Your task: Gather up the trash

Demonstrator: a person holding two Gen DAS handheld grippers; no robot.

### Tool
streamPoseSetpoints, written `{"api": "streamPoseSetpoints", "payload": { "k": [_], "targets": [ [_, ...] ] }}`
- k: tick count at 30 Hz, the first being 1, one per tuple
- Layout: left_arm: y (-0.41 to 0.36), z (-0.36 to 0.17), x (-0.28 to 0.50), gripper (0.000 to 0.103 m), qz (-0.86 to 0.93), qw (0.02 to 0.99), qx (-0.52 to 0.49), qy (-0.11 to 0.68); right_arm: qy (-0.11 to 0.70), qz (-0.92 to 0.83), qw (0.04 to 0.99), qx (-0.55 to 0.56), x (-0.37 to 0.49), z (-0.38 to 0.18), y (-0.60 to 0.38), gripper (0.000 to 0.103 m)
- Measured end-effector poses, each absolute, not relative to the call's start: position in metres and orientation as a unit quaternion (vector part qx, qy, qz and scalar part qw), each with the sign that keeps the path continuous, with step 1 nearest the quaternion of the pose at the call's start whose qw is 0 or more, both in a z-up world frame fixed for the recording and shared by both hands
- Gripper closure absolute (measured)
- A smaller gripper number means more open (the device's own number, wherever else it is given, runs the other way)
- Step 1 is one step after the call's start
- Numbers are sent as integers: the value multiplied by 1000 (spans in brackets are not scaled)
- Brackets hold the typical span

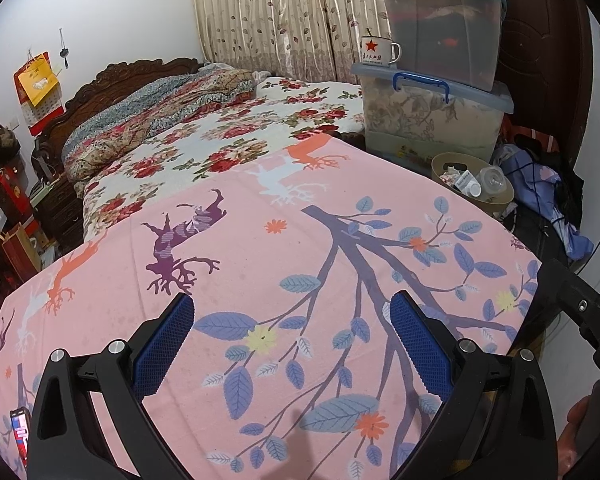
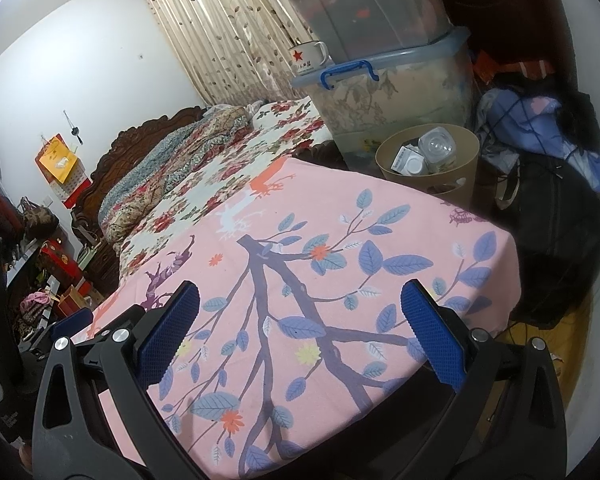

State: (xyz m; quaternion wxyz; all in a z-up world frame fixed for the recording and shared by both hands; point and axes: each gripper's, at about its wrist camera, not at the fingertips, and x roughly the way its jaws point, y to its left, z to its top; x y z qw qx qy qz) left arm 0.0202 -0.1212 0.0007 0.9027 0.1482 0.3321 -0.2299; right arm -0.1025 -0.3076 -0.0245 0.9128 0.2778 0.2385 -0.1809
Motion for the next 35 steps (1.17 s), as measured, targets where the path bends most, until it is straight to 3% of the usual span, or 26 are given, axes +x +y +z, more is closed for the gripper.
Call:
{"api": "streamPoseSetpoints", "payload": {
  "k": [35],
  "targets": [
    [-124, 4, 22, 9, -234, 902, 151, 330, 239, -181, 913, 278, -102, -25, -307, 3]
  ]
}}
